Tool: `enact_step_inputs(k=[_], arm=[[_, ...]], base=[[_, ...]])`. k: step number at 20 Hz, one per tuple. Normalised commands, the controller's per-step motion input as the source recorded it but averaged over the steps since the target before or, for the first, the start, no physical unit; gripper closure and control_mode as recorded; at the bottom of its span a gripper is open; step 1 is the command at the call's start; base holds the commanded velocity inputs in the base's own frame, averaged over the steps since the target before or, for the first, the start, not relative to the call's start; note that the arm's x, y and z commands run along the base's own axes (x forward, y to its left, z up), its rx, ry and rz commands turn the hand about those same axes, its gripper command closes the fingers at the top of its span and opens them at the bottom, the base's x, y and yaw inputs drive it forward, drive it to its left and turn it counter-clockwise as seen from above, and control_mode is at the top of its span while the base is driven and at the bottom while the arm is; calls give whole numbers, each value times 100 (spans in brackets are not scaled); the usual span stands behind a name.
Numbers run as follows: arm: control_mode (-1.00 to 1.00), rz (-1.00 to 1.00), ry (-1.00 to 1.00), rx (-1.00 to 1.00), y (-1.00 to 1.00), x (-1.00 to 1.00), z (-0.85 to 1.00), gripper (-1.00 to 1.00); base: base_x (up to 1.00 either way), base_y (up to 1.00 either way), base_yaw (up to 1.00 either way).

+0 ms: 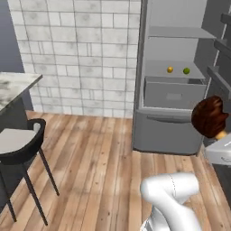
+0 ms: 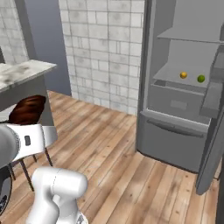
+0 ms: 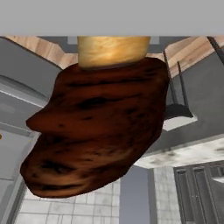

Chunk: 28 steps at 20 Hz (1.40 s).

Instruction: Gather the lemon and lime from the fridge and place them on a tray on the dining counter. Then gather the steak and chicken drumstick from the fridge and place them on the other tray.

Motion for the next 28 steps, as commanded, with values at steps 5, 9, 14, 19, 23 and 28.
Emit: enact_step_inputs(k=[5, 9, 14, 19, 23, 28], arm=[[100, 0, 0, 0, 0, 0, 0, 100], [100, 0, 0, 0, 0, 0, 0, 100], [100, 0, 0, 0, 0, 0, 0, 100], [100, 0, 0, 0, 0, 0, 0, 100], [100, 0, 0, 0, 0, 0, 0, 100], [100, 0, 0, 0, 0, 0, 0, 100]], base=[[-64, 38, 40], [-53, 52, 44], [-49, 56, 45], [-46, 57, 46], [-32, 57, 47], [-7, 59, 47]])
